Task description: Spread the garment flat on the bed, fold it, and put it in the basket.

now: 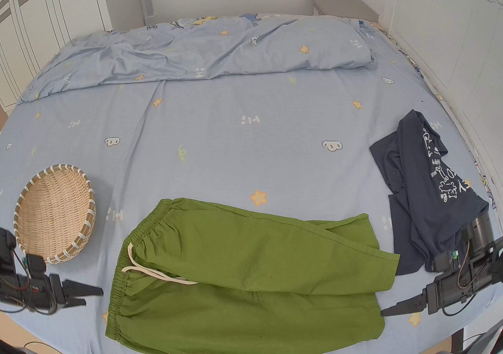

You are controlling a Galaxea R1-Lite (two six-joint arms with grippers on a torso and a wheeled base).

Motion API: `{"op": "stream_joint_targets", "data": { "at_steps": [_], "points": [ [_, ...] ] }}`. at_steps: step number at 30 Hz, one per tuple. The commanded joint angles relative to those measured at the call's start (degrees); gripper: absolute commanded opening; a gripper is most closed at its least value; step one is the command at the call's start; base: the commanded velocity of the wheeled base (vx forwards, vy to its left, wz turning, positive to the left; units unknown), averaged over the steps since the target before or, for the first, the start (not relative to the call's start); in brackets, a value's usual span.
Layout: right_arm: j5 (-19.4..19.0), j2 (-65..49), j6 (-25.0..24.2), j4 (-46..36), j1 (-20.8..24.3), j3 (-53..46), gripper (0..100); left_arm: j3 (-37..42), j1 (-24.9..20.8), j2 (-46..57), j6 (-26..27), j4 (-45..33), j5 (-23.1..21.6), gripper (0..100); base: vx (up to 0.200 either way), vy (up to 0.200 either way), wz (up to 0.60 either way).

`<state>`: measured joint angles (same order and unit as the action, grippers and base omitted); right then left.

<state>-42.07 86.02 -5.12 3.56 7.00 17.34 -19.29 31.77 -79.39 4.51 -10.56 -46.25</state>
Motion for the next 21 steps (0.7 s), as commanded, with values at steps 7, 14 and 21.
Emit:
{"op": "stream_joint_targets", "data": {
  "at_steps": [7,14,21],
  "points": [
    [0.5,-11.05,-0.33,-8.75,-4.62,26.08,100,-32.75,-22.8,0.81,-20.59,-5.53,-0.07,100,0.0,0.0,0.0],
    [0.94,-7.97,-0.33,-8.22,-4.8,31.97,100,-42.24,-27.02,-15.45,-24.64,2.47,0.55,100,0.0,0.0,0.0],
    [1.11,-8.06,-0.07,-8.31,-5.68,31.53,100,-50.15,-28.34,-29.69,-24.73,2.82,0.64,100,0.0,0.0,0.0]
  ]
}}
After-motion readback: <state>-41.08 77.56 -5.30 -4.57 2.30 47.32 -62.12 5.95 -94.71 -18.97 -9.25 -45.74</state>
